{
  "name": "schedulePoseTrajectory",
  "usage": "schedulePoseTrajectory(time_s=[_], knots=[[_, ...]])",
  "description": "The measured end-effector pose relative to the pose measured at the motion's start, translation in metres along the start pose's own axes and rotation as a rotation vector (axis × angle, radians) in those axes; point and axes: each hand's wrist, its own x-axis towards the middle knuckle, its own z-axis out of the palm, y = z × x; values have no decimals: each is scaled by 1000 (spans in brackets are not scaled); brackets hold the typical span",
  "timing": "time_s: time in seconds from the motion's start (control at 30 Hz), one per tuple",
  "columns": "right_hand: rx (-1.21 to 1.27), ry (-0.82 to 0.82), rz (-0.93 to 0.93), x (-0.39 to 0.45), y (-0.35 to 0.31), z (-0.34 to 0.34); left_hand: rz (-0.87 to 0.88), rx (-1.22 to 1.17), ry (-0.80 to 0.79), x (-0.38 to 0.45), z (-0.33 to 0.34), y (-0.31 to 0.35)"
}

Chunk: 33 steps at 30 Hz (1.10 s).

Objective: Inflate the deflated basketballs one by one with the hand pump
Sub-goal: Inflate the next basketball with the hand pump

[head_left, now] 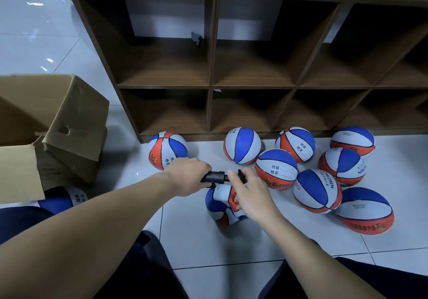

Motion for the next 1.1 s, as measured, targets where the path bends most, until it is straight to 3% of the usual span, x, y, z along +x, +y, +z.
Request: schedulePoseTrajectory(time_s=[0.2, 0.37, 0.47, 0.7, 0.9, 1.1], knots=[[232, 54, 103, 6, 6, 18, 45, 50, -1, -3, 10, 12], [98, 214, -49, 12, 11, 2, 4, -21, 1, -6, 5, -2], [164, 294, -1, 21, 17, -21, -52, -58, 11, -8, 3, -12], [331, 249, 210, 31, 30, -28, -93, -19, -17, -12, 7, -15], [299, 354, 158, 17, 17, -4, -53, 14, 14, -7, 0, 1], [261, 311, 151, 7, 4, 10, -31, 28, 16, -1, 3, 18]])
